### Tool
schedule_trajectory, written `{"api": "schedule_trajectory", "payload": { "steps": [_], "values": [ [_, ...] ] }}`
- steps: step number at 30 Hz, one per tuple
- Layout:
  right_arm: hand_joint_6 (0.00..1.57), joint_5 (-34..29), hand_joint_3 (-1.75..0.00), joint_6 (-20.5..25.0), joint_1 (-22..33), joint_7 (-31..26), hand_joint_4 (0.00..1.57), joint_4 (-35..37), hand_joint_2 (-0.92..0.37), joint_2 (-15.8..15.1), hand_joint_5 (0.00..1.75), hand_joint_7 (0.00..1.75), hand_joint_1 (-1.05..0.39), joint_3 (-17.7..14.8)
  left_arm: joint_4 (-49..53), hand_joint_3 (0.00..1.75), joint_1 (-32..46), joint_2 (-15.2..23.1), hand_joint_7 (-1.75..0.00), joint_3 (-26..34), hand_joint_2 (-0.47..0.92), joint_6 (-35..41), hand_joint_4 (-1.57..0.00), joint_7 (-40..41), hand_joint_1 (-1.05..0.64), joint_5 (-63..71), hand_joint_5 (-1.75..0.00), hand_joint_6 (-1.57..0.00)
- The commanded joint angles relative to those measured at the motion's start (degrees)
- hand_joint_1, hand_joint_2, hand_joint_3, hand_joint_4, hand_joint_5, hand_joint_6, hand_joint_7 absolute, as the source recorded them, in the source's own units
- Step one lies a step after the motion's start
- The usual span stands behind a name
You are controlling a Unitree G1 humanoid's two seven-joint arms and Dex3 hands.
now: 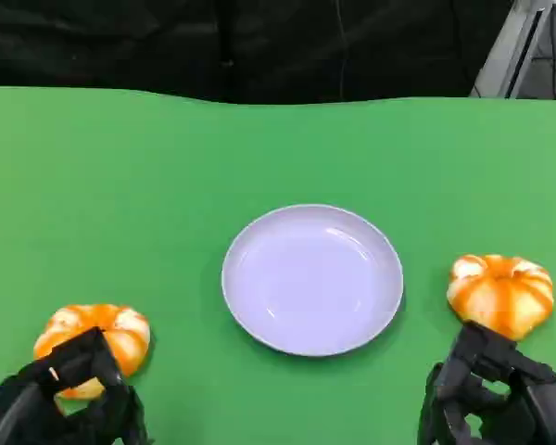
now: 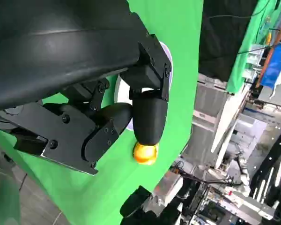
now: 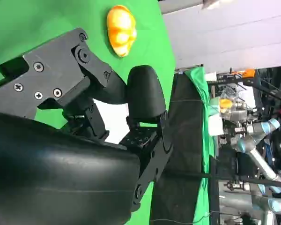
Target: Grasp the bread from the table and place it into the plate.
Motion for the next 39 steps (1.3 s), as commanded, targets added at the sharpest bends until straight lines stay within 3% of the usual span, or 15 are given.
{"api": "schedule_trajectory", "payload": {
  "steps": [1, 16, 20, 22, 23, 25, 27, 28, 30, 33, 39],
  "values": [
    [0.69, 0.46, -1.25, -0.35, 0.05, -0.02, 0.86, -0.12, -0.55, -0.42, 1.75, 1.69, -0.12, -0.57, -0.41, 1.13, -0.05, 0.65, -1.73, 0.23, 0.6, 0.1, -0.82, 0.57, -0.13, 0.07, -1.75, -0.68],
    [0.68, 0.09, -1.24, -0.08, 0.16, -0.36, 0.85, -0.23, -0.55, -0.33, 1.75, 1.69, -0.13, -0.48, -0.29, 1.13, -0.01, 0.34, -1.72, 0.16, 0.6, -0.8, -0.83, 1.27, -0.12, 0.99, -1.75, -0.68],
    [0.68, 0.23, -1.24, -0.53, 0.12, -0.12, 0.85, 0.01, -0.55, -0.35, 1.75, 1.69, -0.12, -0.5, -0.29, 1.12, 0.33, -0.78, -1.59, 0.2, 0.58, -3.2, -0.77, 2.56, -0.13, 3.0, -1.75, -0.67],
    [0.68, 0.44, -1.24, -0.5, 0.1, 0.05, 0.85, -0.01, -0.55, -0.39, 1.75, 1.69, -0.13, -0.5, -0.61, 0.87, 0.62, -2.08, -1.08, 0.22, 0.61, -5.11, -0.68, 4.74, -0.19, 4.89, -1.49, -0.76],
    [0.68, 0.51, -1.24, -0.5, 0.09, 0.05, 0.85, 0.02, -0.55, -0.34, 1.75, 1.69, -0.13, -0.5, 0.02, 0.8, 0.83, -2.38, -0.96, -0.44, 0.63, -9.84, -0.67, 6.1, -0.2, 9.62, -1.44, -0.79],
    [0.68, 0.64, -1.24, -0.2, 0.14, -0.04, 0.85, -0.13, -0.55, -0.26, 1.75, 1.69, -0.13, -0.49, 2.32, 0.38, 1.11, -1.88, -0.44, -2.06, 0.8, -21.12, -0.63, 8.91, -0.34, 21.11, -0.86, -0.84],
    [0.68, 0.62, -1.24, -0.1, 0.19, -0.09, 0.85, -0.28, -0.55, -0.27, 1.75, 1.69, -0.13, -0.47, 5.22, 0.19, 1.15, -1.05, -0.22, -2.88, 0.89, -31.1, -0.64, 13.28, -0.37, 31.82, -0.64, -0.89],
    [0.68, 0.56, -1.24, -0.13, 0.21, -0.1, 0.85, -0.33, -0.56, -0.29, 1.75, 1.69, -0.13, -0.46, 6.85, 0.18, 1.08, -0.6, -0.1, -3.04, 0.91, -35.92, -0.52, 15.95, -0.45, 37.13, -0.43, -0.8],
    [0.68, 0.78, -1.24, -0.25, 0.12, 0.14, 0.85, -0.27, -0.56, -0.45, 1.75, 1.69, -0.13, -0.61, 9.28, 0.19, 1.27, 0.55, -0.03, -3.2, 0.92, -43.18, -0.44, 21.89, -0.51, 47.73, -0.26, -0.7],
    [0.68, 0.93, -1.23, -0.07, 0.06, 0.35, 0.85, -0.28, -0.57, -0.61, 1.75, 1.69, -0.12, -0.69, 10.92, 0.22, 1.56, 1.66, 0.0, -2.96, 0.92, -47.5, -0.3, 29.26, -0.58, 58.8, -0.1, -0.55],
    [0.68, 0.47, -1.23, -0.02, -0.26, -0.04, 0.85, -0.14, -0.57, -0.15, 1.75, 1.69, -0.12, -0.37, 13.91, 0.2, 0.27, 4.04, 0.0, -3.45, 0.92, -50.23, -0.17, 38.9, -0.66, 70.44, -0.02, -0.46]
  ]
}}
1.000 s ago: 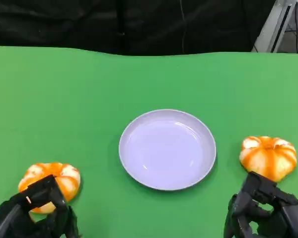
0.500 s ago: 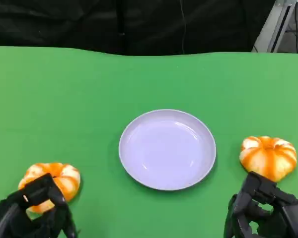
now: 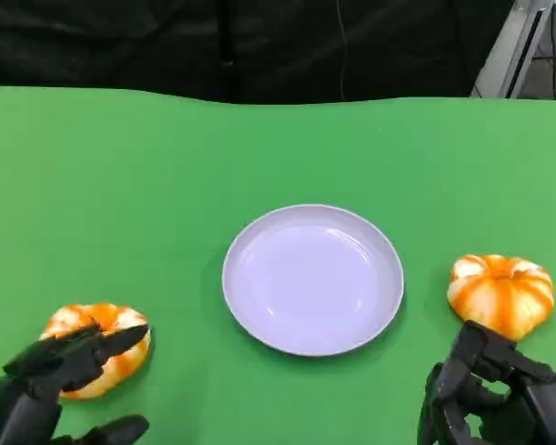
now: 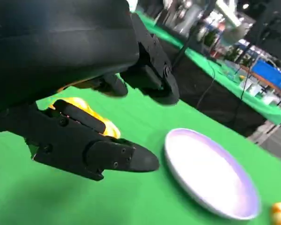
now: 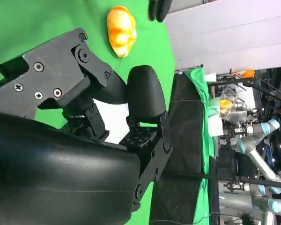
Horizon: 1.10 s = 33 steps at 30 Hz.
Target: Grasp the bread from the table and place it into the plate.
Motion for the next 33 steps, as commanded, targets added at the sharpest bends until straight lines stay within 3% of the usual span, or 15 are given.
{"api": "schedule_trajectory", "payload": {
  "steps": [1, 7, 9, 12, 25, 33],
  "values": [
    [0.68, 0.39, -1.22, -0.04, -0.22, -0.28, 0.85, -0.15, -0.57, -0.15, 1.75, 1.69, -0.11, -0.33, 2.12, 0.2, -0.96, 2.46, 0.0, -0.53, 0.92, -1.49, -0.17, 5.83, -0.66, 5.37, -0.01, -0.45],
    [0.68, 0.39, -1.22, -0.04, -0.22, -0.3, 0.85, -0.14, -0.57, -0.16, 1.75, 1.69, -0.11, -0.32, 2.61, 0.2, -1.0, 3.55, 0.0, -1.63, 0.92, -1.24, -0.17, 7.85, -0.67, 5.68, -0.01, -0.45],
    [0.68, 0.02, -1.22, -0.63, -0.66, -0.48, 0.85, 0.7, -0.57, -0.08, 1.75, 1.69, -0.12, -0.62, 2.25, 0.17, -4.35, 7.22, 0.0, -3.83, 0.92, 8.67, -0.13, 4.21, -0.75, 19.0, -0.01, -0.41],
    [0.68, -0.17, -1.23, -0.76, -0.83, -0.58, 0.85, 0.96, -0.56, -0.09, 1.75, 1.69, -0.14, -0.75, 2.2, 0.15, -6.98, 9.03, 0.0, -6.36, 0.92, 16.24, -0.09, 1.72, -0.85, 26.39, 0.0, -0.36],
    [0.69, -0.36, -1.24, -0.8, -0.8, -0.85, 0.84, 0.98, -0.55, -0.11, 1.75, 1.7, -0.14, -0.62, 3.37, 0.16, -8.84, 12.13, -0.01, -11.49, 0.92, 22.4, -0.11, 3.48, -0.87, 25.42, -0.01, -0.37],
    [0.69, -0.39, -1.23, 0.07, -0.7, -1.04, 0.85, 0.46, -0.56, -0.16, 1.75, 1.69, -0.13, -0.39, 10.34, 0.15, -14.71, 12.71, 0.0, -14.71, 0.92, 27.88, -0.11, 0.78, -0.81, 24.28, -0.01, -0.35]
  ]
}}
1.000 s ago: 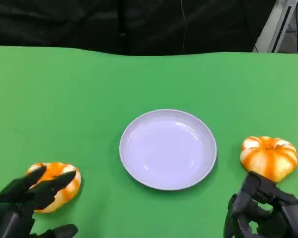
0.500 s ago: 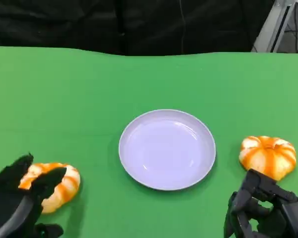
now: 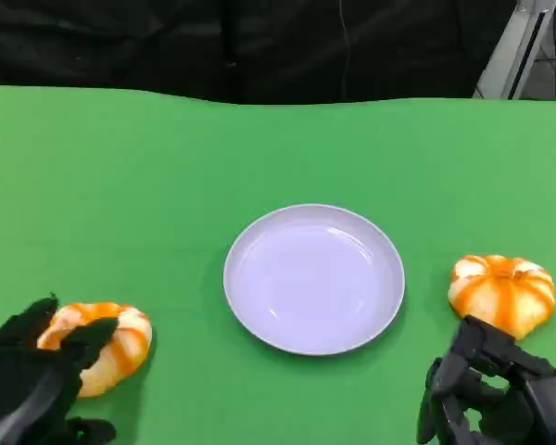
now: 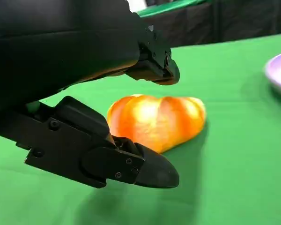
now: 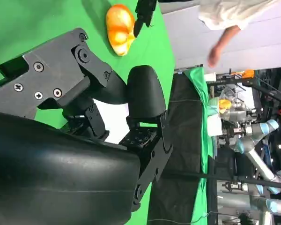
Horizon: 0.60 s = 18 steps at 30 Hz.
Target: Grasp the bread from the table and place it into the plate.
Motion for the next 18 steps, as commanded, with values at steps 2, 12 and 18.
{"api": "schedule_trajectory", "payload": {
  "steps": [2, 12, 18],
  "values": [
    [0.69, -0.03, -1.23, 0.15, 0.43, -0.48, 0.84, -0.5, -0.56, -0.25, 1.75, 1.69, -0.13, -0.16, 2.49, 0.15, -2.88, 2.18, 0.0, -1.66, 0.92, 2.54, -0.11, -1.67, -0.8, -1.72, -0.01, -0.35],
    [0.68, 0.5, -1.22, -1.2, 0.1, 0.28, 0.85, 0.6, -0.57, -0.33, 1.75, 1.69, -0.13, -0.44, 5.96, 0.15, -6.23, 2.83, -0.01, -4.31, 0.92, 5.69, -0.13, -2.13, -0.78, -3.48, -0.01, -0.34],
    [0.68, 0.29, -1.22, -0.52, 0.19, -0.04, 0.84, 0.16, -0.56, -0.32, 1.75, 1.7, -0.13, -0.46, 7.23, 0.16, -7.35, 3.01, 0.0, -5.5, 0.92, 6.67, -0.13, -1.7, -0.78, -4.49, -0.01, -0.34]
  ]
}}
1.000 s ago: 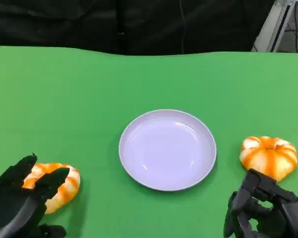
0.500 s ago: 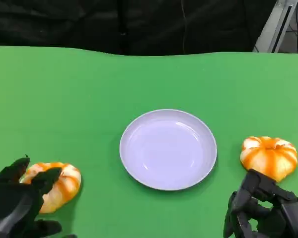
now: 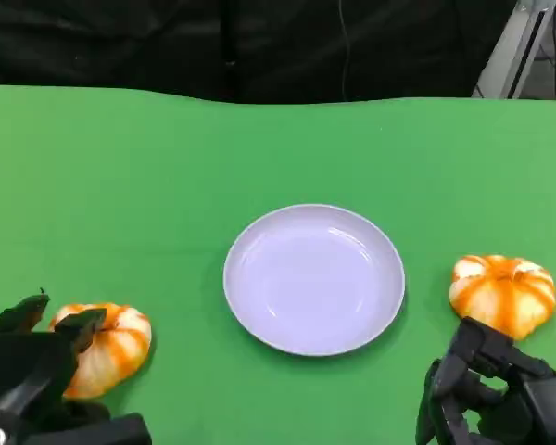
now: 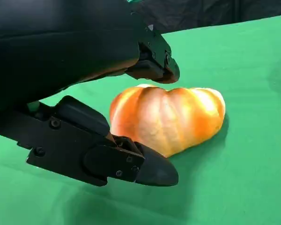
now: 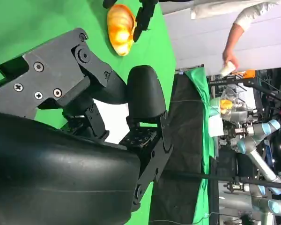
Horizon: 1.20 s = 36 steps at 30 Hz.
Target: Grasp the bread from the table and place it into the plate.
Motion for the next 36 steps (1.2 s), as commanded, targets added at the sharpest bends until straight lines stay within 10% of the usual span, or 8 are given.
{"api": "schedule_trajectory", "payload": {
  "steps": [1, 36],
  "values": [
    [0.68, 0.02, -1.22, 0.06, 0.32, -0.49, 0.85, -0.5, -0.56, -0.33, 1.75, 1.7, -0.14, -0.57, 1.65, 0.16, -1.42, 1.13, -0.01, -1.07, 0.92, 0.81, -0.13, 0.03, -0.78, -1.03, -0.01, -0.35],
    [0.66, 0.0, -1.21, -0.62, 0.32, -0.27, 0.84, -0.47, -0.57, -0.33, 1.75, 1.7, -0.13, -0.55, 11.67, 0.12, -5.5, 0.24, -0.01, -4.71, 0.92, -1.19, -0.24, 4.09, -0.67, -8.98, -0.03, -0.41]
  ]
}}
